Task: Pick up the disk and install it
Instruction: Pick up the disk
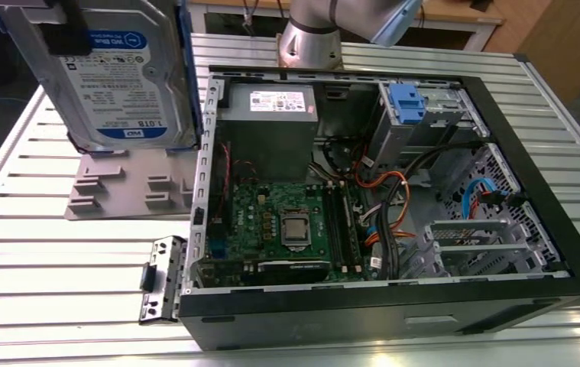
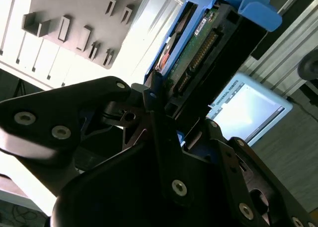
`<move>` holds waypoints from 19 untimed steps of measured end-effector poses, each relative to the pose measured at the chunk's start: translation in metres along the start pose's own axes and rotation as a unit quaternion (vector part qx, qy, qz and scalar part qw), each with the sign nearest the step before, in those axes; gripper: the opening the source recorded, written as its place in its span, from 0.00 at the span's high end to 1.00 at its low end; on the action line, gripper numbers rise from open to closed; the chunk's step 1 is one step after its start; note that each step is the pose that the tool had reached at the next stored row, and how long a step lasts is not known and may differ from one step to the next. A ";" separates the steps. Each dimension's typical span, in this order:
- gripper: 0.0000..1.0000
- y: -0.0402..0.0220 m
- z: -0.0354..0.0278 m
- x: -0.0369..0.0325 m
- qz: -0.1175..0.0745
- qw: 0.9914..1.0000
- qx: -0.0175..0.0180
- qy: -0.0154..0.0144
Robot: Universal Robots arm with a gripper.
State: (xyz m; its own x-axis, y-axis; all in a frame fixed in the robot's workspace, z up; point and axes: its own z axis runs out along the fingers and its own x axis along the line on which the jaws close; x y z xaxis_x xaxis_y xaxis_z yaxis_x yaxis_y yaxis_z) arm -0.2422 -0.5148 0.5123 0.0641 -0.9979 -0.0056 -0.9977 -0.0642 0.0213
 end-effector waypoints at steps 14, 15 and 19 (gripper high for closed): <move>0.64 -0.0534 0.0000 0.0088 0.000 1.000 -0.003 0.000; 0.64 -0.0573 -0.0001 0.0094 0.000 1.000 -0.003 0.000; 0.64 -0.0720 -0.0002 0.0116 0.000 1.000 -0.004 0.000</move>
State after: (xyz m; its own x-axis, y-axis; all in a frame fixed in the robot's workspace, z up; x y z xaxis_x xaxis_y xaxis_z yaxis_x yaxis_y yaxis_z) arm -0.1696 -0.5217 0.5110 0.0640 -0.9979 -0.0061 -0.9975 -0.0642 0.0287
